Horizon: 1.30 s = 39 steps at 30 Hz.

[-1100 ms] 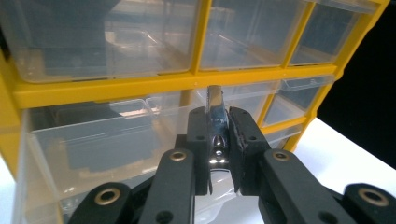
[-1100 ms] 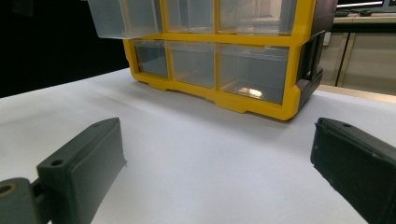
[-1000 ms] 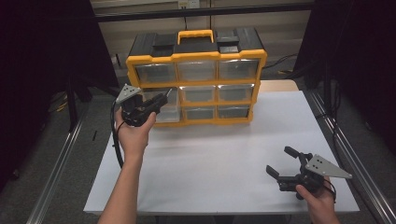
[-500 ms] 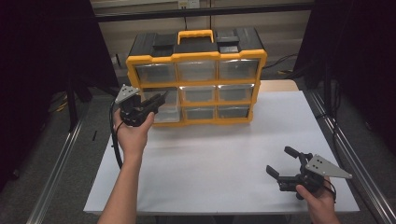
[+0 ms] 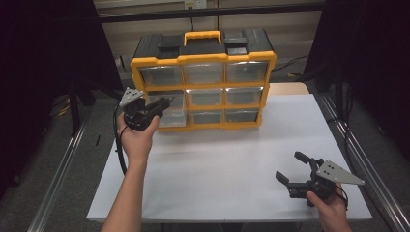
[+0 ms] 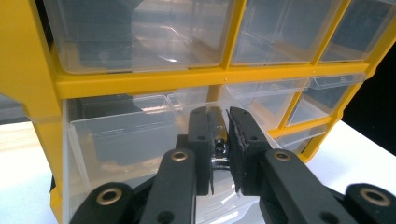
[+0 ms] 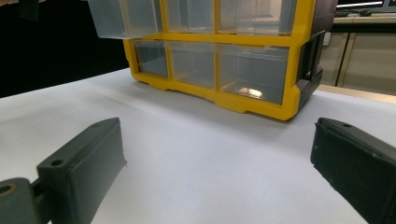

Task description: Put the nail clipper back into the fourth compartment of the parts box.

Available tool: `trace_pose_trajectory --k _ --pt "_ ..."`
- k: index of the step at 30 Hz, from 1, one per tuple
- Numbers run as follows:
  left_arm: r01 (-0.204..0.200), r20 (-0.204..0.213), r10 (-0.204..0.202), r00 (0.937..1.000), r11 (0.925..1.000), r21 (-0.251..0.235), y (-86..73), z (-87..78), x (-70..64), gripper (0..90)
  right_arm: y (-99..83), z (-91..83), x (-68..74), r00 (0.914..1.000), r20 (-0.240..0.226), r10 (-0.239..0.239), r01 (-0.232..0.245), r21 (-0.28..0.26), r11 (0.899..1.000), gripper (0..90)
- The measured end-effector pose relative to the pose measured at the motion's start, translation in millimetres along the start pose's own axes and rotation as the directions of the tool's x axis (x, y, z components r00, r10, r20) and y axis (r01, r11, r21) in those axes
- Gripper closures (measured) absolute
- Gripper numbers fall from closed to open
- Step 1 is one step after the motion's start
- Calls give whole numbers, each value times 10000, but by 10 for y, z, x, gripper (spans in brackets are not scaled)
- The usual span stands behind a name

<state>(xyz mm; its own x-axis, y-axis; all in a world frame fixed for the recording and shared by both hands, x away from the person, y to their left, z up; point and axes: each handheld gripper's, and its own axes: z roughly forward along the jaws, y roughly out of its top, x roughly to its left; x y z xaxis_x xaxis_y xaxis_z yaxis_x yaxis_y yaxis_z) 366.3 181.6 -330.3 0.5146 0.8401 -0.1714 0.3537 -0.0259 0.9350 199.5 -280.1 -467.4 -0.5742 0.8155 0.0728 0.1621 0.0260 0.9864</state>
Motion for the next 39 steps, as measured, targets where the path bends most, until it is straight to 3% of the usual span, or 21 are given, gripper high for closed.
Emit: trace_pose_trajectory --k 6,13,30,39 --pt "-94 -59 94 9999 9999 -42 -14 29 4 787 -1 -5 -5 10000 -51 -53 53 54 10000 26" --pt "-254 11 254 9997 9996 -117 -18 20 6 657 0 -2 0 10000 -12 10 -10 6 10000 25" --pt "-178 795 214 9966 9988 -459 -51 -144 -4 400 4 -8 0 10000 54 17 -17 -1 10000 26" --pt "-180 1362 258 9903 9981 -582 -165 -269 -24 282 9 -13 -2 10000 18 -27 27 0 10000 26"
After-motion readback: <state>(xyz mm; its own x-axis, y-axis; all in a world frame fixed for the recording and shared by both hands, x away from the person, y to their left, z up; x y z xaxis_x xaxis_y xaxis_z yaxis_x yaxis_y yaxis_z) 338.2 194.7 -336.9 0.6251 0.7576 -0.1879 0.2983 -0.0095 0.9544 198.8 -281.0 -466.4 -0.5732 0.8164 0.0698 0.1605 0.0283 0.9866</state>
